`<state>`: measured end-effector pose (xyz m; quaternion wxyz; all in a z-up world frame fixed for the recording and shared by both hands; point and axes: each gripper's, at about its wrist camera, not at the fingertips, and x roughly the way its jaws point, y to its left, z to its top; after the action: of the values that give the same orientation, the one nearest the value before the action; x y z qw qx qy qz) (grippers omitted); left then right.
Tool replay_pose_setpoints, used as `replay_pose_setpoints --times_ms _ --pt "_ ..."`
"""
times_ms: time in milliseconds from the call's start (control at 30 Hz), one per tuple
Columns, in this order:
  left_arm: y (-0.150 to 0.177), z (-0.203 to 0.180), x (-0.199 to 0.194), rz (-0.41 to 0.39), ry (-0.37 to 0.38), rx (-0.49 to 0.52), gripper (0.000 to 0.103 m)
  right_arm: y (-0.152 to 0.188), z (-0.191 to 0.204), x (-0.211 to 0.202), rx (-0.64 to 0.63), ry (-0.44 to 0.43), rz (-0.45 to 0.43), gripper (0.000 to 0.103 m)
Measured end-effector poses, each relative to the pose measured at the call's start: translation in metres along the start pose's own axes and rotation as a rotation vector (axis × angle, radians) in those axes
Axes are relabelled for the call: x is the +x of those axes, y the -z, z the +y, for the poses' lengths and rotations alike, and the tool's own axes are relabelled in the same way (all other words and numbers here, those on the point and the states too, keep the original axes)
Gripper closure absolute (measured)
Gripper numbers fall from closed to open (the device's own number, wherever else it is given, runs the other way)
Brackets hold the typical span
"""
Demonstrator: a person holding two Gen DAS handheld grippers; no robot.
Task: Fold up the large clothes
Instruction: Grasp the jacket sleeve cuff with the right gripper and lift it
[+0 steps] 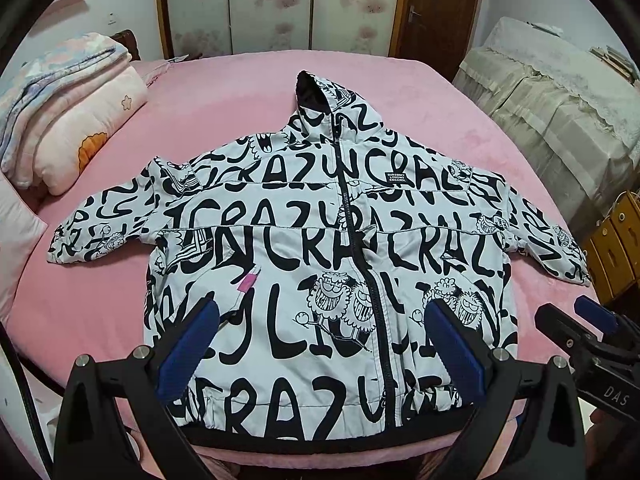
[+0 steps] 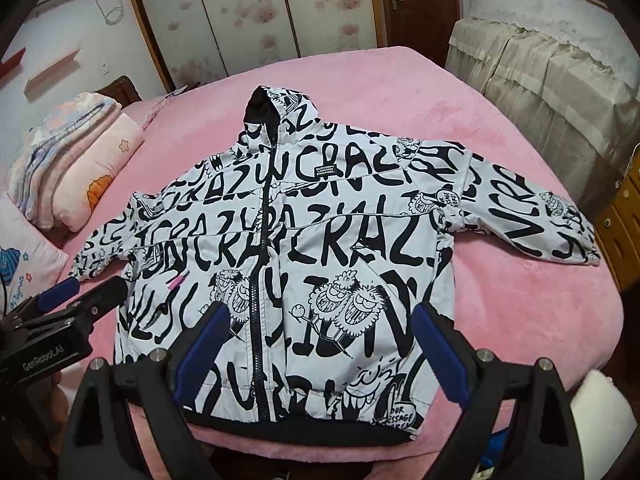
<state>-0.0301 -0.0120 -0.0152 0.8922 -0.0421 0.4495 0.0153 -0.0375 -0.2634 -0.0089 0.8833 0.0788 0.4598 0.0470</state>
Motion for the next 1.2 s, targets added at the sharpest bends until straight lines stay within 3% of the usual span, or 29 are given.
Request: replay_pose_setpoints --times_ms 467,600,733,833,1000,1200 --pt "-0.038 -0.026 0.011 -0.009 -0.018 0.042 0.001 -0.029 -0.049 0.003 0.07 -0.009 -0.048 0.01" --pt "-0.06 -0.048 0.013 -0.042 -0.04 0.113 0.001 -0.045 -0.073 0.004 0.095 -0.008 -0.068 0.01" --pt "-0.088 -0.08 0.019 -0.095 -0.045 0.189 0.001 -0.064 -0.107 0.004 0.103 0.065 -0.091 0.01" --pt "-0.105 -0.102 0.023 -0.131 -0.029 0.218 0.001 -0.079 -0.146 0.004 0.137 0.127 -0.108 0.01" --pt "-0.132 -0.145 0.048 -0.177 0.016 0.233 0.001 -0.089 -0.246 0.018 0.302 0.22 -0.08 0.01" --pt "-0.144 -0.183 0.101 -0.128 0.084 0.2 0.001 -0.069 -0.366 0.051 0.56 0.253 0.001 0.01"
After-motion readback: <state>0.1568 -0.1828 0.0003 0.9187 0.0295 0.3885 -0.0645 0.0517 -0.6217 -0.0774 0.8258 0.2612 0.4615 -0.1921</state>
